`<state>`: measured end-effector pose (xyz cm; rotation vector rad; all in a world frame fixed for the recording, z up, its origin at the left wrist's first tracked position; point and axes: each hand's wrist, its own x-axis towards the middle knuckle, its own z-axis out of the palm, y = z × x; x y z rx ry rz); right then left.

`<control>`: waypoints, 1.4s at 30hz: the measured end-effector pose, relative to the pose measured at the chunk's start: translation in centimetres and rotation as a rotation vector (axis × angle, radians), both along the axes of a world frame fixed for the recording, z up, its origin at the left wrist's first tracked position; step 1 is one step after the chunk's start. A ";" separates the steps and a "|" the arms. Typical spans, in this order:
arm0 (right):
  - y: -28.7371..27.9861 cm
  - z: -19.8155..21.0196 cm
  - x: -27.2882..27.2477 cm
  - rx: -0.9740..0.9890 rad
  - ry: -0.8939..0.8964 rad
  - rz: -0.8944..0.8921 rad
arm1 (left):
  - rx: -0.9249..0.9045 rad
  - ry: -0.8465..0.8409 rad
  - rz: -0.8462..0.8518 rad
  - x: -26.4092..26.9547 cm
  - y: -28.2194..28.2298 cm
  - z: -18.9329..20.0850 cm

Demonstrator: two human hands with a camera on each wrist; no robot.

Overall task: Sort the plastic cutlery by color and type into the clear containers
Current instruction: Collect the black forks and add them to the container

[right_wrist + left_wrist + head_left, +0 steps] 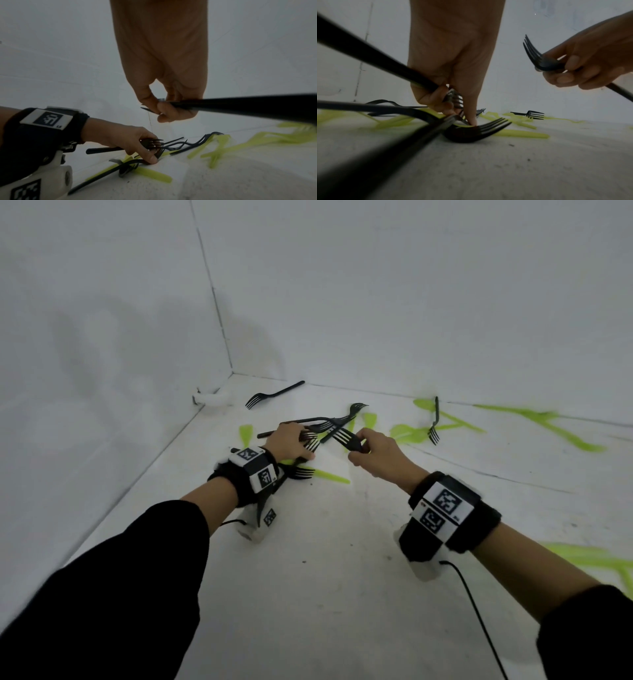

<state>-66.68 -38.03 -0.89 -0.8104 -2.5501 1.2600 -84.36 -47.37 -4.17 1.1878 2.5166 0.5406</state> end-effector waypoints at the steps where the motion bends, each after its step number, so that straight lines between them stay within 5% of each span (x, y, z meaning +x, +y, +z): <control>1: -0.3 -0.3 -0.6 -0.001 -0.011 0.013 | 0.021 -0.041 0.016 -0.1 -0.2 0.2; 9: -2.4 -2.0 -4.8 0.026 -0.184 0.095 | 0.292 -0.432 0.088 -1.4 -3.5 4.3; 12: -2.9 -2.4 -5.4 0.122 -0.221 0.133 | 0.347 -0.459 0.080 -1.8 -4.9 5.8; 21: -0.1 -0.5 -3.8 -0.157 0.039 -0.166 | 0.422 -0.586 0.157 -2.1 -5.8 5.8; 29: 5.5 3.8 0.7 -0.268 0.382 -0.323 | 0.363 -0.449 0.130 -1.0 -0.4 4.2; 34: 8.6 4.5 2.1 -0.295 0.439 -0.455 | 0.192 -0.069 0.023 -0.6 2.7 3.0; 38: 10.7 4.2 3.7 -0.498 0.528 -0.414 | 0.095 -0.005 -0.080 -1.1 5.0 1.8; 42: 12.0 3.8 4.0 -0.424 0.502 -0.424 | 0.013 0.060 -0.082 -1.7 5.5 0.8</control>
